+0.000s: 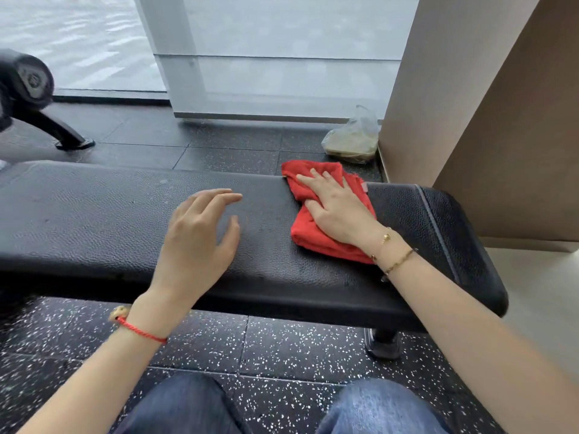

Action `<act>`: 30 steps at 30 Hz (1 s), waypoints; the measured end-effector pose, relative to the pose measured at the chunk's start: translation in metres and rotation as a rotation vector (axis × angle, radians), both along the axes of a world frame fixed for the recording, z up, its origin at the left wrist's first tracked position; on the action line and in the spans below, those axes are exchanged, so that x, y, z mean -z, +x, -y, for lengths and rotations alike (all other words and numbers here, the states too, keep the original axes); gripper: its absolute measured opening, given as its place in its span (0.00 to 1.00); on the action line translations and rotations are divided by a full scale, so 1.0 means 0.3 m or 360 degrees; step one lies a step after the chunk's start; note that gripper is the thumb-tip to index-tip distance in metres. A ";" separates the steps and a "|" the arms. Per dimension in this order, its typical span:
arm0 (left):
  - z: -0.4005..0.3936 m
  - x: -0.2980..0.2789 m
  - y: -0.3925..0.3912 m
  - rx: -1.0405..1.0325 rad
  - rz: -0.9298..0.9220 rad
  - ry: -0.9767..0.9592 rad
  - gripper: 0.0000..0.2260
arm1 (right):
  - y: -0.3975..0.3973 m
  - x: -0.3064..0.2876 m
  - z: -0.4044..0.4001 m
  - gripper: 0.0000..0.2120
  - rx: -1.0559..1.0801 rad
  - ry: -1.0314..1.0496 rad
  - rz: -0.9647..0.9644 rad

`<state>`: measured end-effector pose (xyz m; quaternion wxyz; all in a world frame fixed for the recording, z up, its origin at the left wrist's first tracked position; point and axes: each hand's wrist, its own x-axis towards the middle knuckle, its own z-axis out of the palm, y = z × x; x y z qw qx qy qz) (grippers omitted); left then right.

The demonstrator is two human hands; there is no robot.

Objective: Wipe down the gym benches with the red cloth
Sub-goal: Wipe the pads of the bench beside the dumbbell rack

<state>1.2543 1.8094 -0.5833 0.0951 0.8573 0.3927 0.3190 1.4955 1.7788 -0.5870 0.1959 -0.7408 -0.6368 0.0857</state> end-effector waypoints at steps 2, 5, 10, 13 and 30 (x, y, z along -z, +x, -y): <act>-0.027 0.009 -0.071 -0.0063 -0.0026 0.0001 0.15 | -0.071 0.003 -0.053 0.25 -0.0087 0.0005 -0.0004; -0.065 0.038 -0.161 -0.0155 -0.0052 -0.0026 0.13 | -0.198 0.011 -0.046 0.26 -0.0282 0.0039 -0.0019; -0.083 0.074 -0.210 -0.0213 -0.0056 -0.0088 0.15 | -0.262 0.022 0.122 0.27 -0.0478 0.0160 0.0059; -0.091 0.084 -0.211 -0.0221 -0.0071 -0.0070 0.15 | -0.200 0.015 0.140 0.26 -0.0349 0.0168 0.0094; -0.097 0.112 -0.220 -0.0223 -0.0106 0.0009 0.16 | -0.282 0.016 0.097 0.26 -0.0513 0.0134 0.0088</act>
